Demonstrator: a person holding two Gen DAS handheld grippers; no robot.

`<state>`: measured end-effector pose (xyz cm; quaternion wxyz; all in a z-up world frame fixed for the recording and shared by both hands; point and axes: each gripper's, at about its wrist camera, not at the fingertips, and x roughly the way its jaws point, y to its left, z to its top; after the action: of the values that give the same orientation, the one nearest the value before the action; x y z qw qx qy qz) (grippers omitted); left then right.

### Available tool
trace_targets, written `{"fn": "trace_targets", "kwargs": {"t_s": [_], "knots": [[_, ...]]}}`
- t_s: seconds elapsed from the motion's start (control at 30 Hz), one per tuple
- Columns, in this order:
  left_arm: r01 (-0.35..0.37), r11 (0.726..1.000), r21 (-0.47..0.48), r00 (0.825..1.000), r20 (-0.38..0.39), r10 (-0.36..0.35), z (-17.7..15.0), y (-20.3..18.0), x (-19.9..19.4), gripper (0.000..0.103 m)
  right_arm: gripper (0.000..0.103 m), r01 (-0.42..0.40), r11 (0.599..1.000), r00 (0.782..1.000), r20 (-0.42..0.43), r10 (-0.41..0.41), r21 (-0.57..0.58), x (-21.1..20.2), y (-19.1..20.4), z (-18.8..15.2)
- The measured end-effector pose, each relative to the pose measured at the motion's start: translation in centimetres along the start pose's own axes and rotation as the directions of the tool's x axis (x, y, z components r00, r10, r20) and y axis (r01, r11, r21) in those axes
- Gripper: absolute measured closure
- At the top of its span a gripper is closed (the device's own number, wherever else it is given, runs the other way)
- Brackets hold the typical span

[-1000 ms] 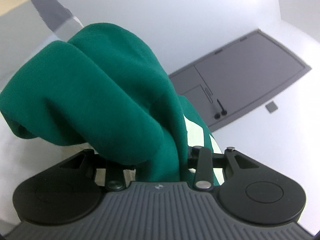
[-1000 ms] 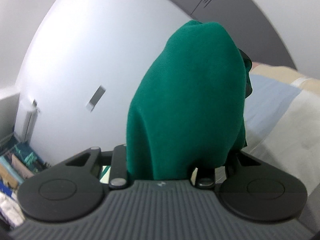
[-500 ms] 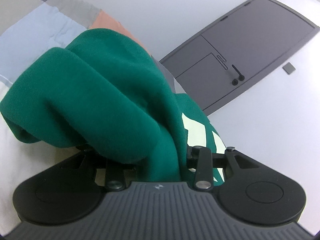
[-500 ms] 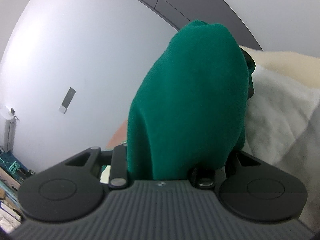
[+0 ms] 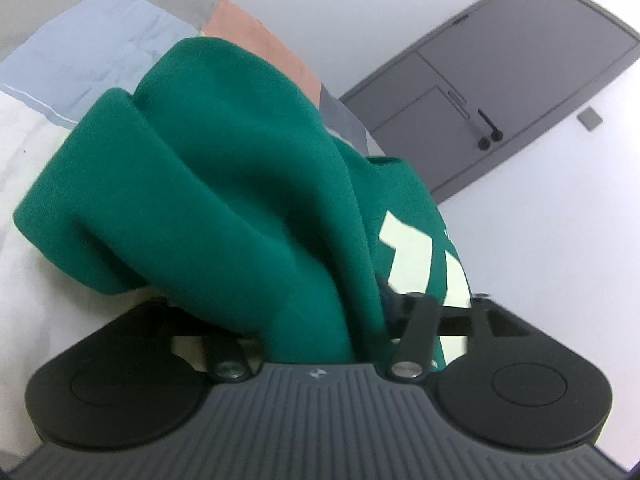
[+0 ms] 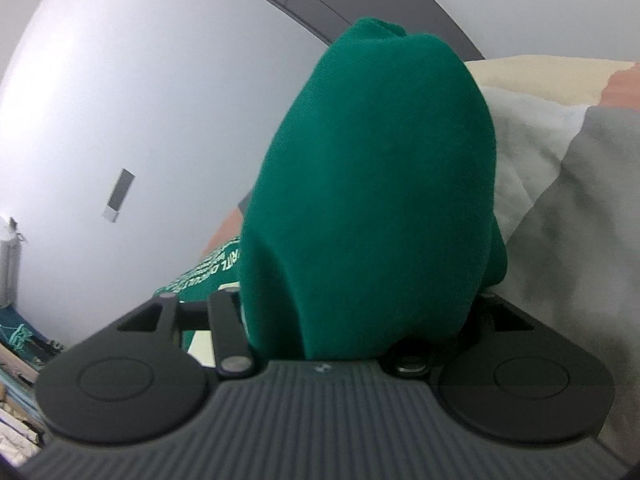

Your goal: Fold large clothes

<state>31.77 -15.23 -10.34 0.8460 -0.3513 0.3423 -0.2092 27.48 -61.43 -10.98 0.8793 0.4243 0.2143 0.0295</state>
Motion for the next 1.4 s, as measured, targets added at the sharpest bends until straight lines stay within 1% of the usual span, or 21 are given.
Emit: {"fn": "trace_targets", "kwargs": {"t_s": [0.03,0.07,0.1,0.2,0.27,0.33,0.4,0.5,0.57,0.67,0.73,0.8,0.9,0.97,1.03,1.07,1.1,1.17,1.23,1.3,1.4], "knots": [[-0.009,1.0,0.016,1.0,-0.012,0.009,-0.1,-0.2,-0.4,0.027,0.037,0.021,1.0,1.0,-0.001,-0.021,-0.002,-0.1,0.6,0.0],[-0.017,0.999,0.033,1.0,-0.017,0.017,-0.5,-0.4,-1.0,0.023,0.031,0.038,0.999,0.999,-0.001,-0.038,0.001,-0.4,1.2,-0.1],[-0.023,0.998,0.052,1.0,-0.018,0.024,-0.7,-0.7,-1.5,0.023,0.029,0.054,0.999,0.999,-0.004,-0.054,0.002,-0.9,1.7,-0.4],[-0.063,0.99,0.126,0.998,-0.018,0.065,-1.7,-1.9,-3.7,0.023,0.028,0.099,0.994,0.995,-0.004,-0.1,-0.044,-2.6,3.1,-0.9],[-0.107,0.975,0.197,0.994,-0.013,0.111,-2.2,-3.1,-5.3,0.023,0.028,0.114,0.99,0.993,-0.006,-0.115,-0.077,-4.6,3.8,-1.8],[-0.136,0.958,0.251,0.99,-0.002,0.141,-2.7,-4.5,-6.9,0.023,0.028,0.122,0.985,0.992,-0.006,-0.124,-0.122,-6.6,5.0,-2.0],[-0.147,0.946,0.29,0.989,0.012,0.15,-2.6,-6.0,-8.8,0.023,0.028,0.129,0.977,0.992,0.011,-0.13,-0.168,-8.6,6.5,-2.1],[-0.151,0.927,0.344,0.988,0.044,0.145,-2.6,-8.8,-11.8,0.023,0.028,0.122,0.962,0.992,0.056,-0.112,-0.245,-12.1,9.7,-1.7],[-0.159,0.908,0.388,0.987,0.068,0.144,-2.9,-10.8,-14.0,0.023,0.028,0.1,0.951,0.993,0.089,-0.077,-0.294,-14.4,12.0,-2.4],[-0.168,0.876,0.453,0.985,0.105,0.134,-3.1,-13.9,-17.2,0.023,0.028,0.067,0.932,0.992,0.119,-0.026,-0.355,-16.8,16.5,-2.8],[-0.165,0.861,0.482,0.985,0.122,0.121,-3.6,-15.6,-19.5,0.023,0.029,0.051,0.911,0.991,0.134,0.005,-0.41,-18.8,19.1,-3.5],[-0.162,0.849,0.503,0.985,0.14,0.105,-4.1,-16.9,-21.9,0.023,0.028,0.044,0.889,0.988,0.153,0.03,-0.456,-20.2,20.2,-3.7],[-0.187,0.816,0.548,0.977,0.19,0.097,-5.5,-18.7,-25.1,0.023,0.028,0.038,0.864,0.988,0.148,0.042,-0.502,-21.2,21.9,-5.5],[-0.181,0.805,0.564,0.977,0.199,0.08,-6.2,-19.5,-27.1,0.023,0.028,0.023,0.847,0.987,0.145,0.065,-0.53,-22.5,23.3,-6.9],[-0.183,0.788,0.588,0.976,0.208,0.071,-7.0,-20.0,-28.5,0.023,0.028,0.023,0.83,0.989,0.134,0.063,-0.558,-23.2,24.0,-8.4],[-0.191,0.778,0.598,0.973,0.217,0.073,-7.4,-20.1,-29.0,0.023,0.028,0.029,0.82,0.99,0.129,0.055,-0.571,-23.0,23.6,-9.3],[-0.195,0.773,0.603,0.973,0.221,0.073,-7.7,-20.2,-29.5,0.023,0.028,0.038,0.809,0.991,0.128,0.046,-0.587,-23.2,24.0,-10.0],[-0.192,0.772,0.606,0.973,0.222,0.068,-8.4,-20.1,-30.4,0.023,0.028,0.054,0.789,0.991,0.127,0.031,-0.612,-23.9,24.6,-11.3],[-0.198,0.772,0.604,0.971,0.226,0.072,-9.1,-19.7,-31.0,0.023,0.029,0.056,0.779,0.992,0.121,0.026,-0.625,-24.1,24.8,-12.5],[-0.195,0.786,0.587,0.971,0.23,0.068,-9.9,-19.1,-31.4,0.023,0.029,0.057,0.775,0.994,0.11,0.016,-0.629,-24.3,24.9,-13.9],[-0.234,0.781,0.58,0.959,0.271,0.086,-11.2,-18.6,-31.7,0.023,0.029,0.06,0.759,0.995,0.102,0.008,-0.648,-24.7,24.9,-15.7]]}}
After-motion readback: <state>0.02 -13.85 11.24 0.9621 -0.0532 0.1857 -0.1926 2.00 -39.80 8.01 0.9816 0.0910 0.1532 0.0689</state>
